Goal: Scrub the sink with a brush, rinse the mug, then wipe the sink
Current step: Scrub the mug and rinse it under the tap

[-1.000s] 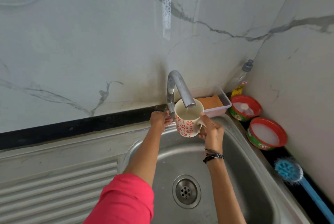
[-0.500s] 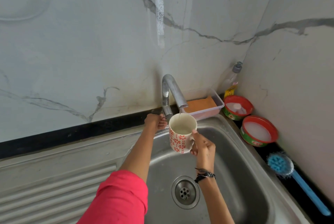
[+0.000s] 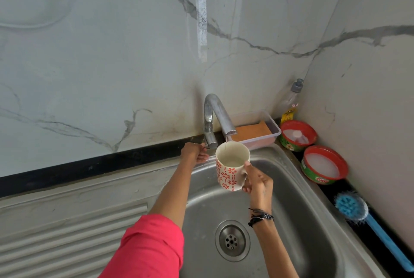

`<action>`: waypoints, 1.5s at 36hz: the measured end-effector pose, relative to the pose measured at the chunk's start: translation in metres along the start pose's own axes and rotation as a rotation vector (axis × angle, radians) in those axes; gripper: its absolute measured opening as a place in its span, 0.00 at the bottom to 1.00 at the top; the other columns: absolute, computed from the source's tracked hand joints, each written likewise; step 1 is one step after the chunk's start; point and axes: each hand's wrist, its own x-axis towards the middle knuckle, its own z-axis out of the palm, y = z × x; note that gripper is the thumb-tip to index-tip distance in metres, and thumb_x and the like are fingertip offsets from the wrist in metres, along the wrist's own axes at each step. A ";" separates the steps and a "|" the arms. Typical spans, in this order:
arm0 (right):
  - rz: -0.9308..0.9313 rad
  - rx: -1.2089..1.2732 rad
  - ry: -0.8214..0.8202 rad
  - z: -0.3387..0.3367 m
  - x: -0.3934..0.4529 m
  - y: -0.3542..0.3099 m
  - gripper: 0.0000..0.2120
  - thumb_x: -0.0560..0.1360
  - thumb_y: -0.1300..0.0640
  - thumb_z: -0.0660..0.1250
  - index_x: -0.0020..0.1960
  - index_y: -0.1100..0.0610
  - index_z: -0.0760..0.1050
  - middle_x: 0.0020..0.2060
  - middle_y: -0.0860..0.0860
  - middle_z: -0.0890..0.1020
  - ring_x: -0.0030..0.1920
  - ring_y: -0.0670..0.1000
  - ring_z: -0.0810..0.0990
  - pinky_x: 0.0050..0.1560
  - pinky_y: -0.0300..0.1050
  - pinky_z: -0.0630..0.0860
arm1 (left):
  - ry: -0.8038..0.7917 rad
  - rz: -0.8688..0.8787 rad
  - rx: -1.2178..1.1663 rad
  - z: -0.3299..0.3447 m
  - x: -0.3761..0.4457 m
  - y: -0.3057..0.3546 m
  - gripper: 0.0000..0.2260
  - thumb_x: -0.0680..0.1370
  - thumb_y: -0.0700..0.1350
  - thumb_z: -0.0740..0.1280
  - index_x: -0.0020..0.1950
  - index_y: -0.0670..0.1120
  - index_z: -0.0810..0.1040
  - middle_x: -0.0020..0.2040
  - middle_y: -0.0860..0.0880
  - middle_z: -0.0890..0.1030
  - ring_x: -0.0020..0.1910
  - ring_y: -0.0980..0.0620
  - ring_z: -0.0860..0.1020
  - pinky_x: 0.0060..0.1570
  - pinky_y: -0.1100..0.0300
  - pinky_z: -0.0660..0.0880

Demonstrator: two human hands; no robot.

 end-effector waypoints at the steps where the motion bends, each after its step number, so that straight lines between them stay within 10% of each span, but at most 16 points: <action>1: -0.003 -0.003 -0.002 0.000 0.000 0.000 0.21 0.69 0.50 0.63 0.20 0.50 0.60 0.19 0.43 0.61 0.24 0.42 0.60 0.32 0.41 0.59 | 0.005 0.002 0.000 0.000 0.000 0.000 0.10 0.79 0.42 0.63 0.43 0.37 0.77 0.40 0.39 0.82 0.37 0.46 0.81 0.45 0.53 0.80; 32: 0.043 0.007 -0.038 0.006 0.000 0.016 0.22 0.69 0.50 0.63 0.19 0.49 0.60 0.19 0.42 0.60 0.23 0.41 0.60 0.31 0.40 0.58 | 0.012 0.034 0.023 0.002 0.001 0.000 0.14 0.81 0.43 0.61 0.38 0.37 0.74 0.33 0.41 0.79 0.28 0.48 0.78 0.42 0.54 0.79; 39: 0.050 -0.017 -0.043 0.005 -0.001 0.020 0.22 0.69 0.49 0.64 0.19 0.50 0.60 0.19 0.43 0.61 0.24 0.41 0.60 0.33 0.41 0.58 | 0.010 0.047 0.088 0.005 -0.008 -0.001 0.16 0.81 0.45 0.59 0.60 0.33 0.73 0.40 0.37 0.81 0.18 0.53 0.75 0.30 0.59 0.77; 54: 0.080 -0.042 -0.009 0.001 -0.002 0.022 0.22 0.67 0.47 0.65 0.20 0.50 0.60 0.20 0.43 0.60 0.24 0.43 0.59 0.34 0.41 0.58 | 0.012 0.135 0.362 -0.005 -0.019 0.004 0.14 0.82 0.43 0.58 0.61 0.35 0.75 0.37 0.40 0.81 0.24 0.53 0.78 0.33 0.60 0.79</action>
